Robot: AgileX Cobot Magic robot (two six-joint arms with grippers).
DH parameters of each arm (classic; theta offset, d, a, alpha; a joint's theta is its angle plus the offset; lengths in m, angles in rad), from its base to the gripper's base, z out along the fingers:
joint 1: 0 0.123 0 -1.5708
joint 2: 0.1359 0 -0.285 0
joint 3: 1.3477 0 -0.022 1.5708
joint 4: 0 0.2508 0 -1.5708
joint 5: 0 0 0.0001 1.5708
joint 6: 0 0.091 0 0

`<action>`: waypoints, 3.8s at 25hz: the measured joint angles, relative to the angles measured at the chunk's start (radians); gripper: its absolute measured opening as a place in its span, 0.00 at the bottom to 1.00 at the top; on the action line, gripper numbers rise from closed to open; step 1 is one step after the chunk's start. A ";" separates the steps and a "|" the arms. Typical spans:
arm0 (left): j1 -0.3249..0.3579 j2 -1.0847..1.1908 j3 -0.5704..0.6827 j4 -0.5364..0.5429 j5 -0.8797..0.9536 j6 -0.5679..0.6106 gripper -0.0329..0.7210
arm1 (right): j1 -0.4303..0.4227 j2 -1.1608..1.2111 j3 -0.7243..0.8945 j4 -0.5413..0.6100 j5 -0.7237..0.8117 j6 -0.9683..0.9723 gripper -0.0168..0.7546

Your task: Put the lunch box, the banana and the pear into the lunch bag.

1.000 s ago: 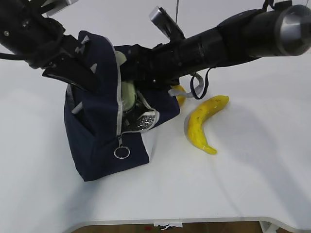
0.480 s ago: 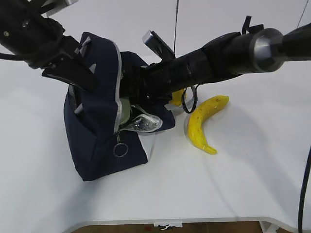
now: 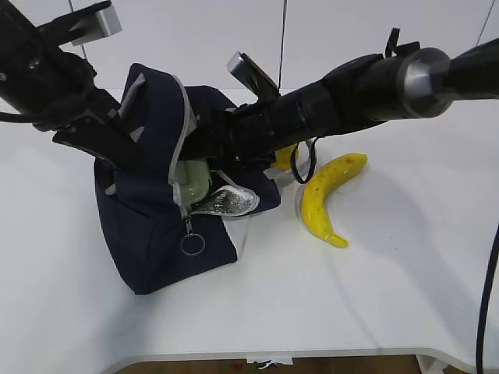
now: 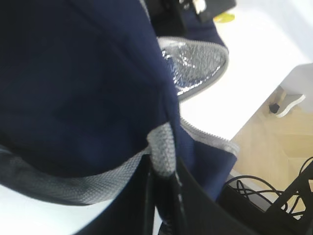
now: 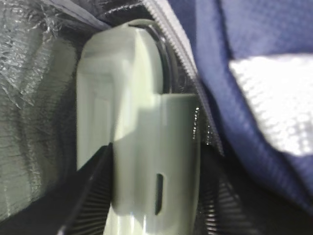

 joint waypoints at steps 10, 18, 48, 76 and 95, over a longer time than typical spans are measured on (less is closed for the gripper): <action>0.000 0.000 0.009 0.004 0.002 0.000 0.06 | 0.000 0.001 0.000 -0.017 -0.001 0.000 0.56; 0.000 0.000 0.009 0.004 0.002 0.000 0.06 | 0.000 0.001 -0.002 -0.038 -0.003 0.011 0.57; 0.000 0.000 0.009 0.006 0.021 0.000 0.06 | -0.086 -0.108 -0.374 -0.636 0.431 0.548 0.57; 0.000 0.000 0.009 0.055 0.045 0.000 0.06 | -0.086 -0.219 -0.369 -1.353 0.457 1.340 0.58; 0.000 0.000 0.009 0.055 0.061 0.000 0.06 | -0.086 -0.101 -0.243 -1.335 0.437 1.759 0.58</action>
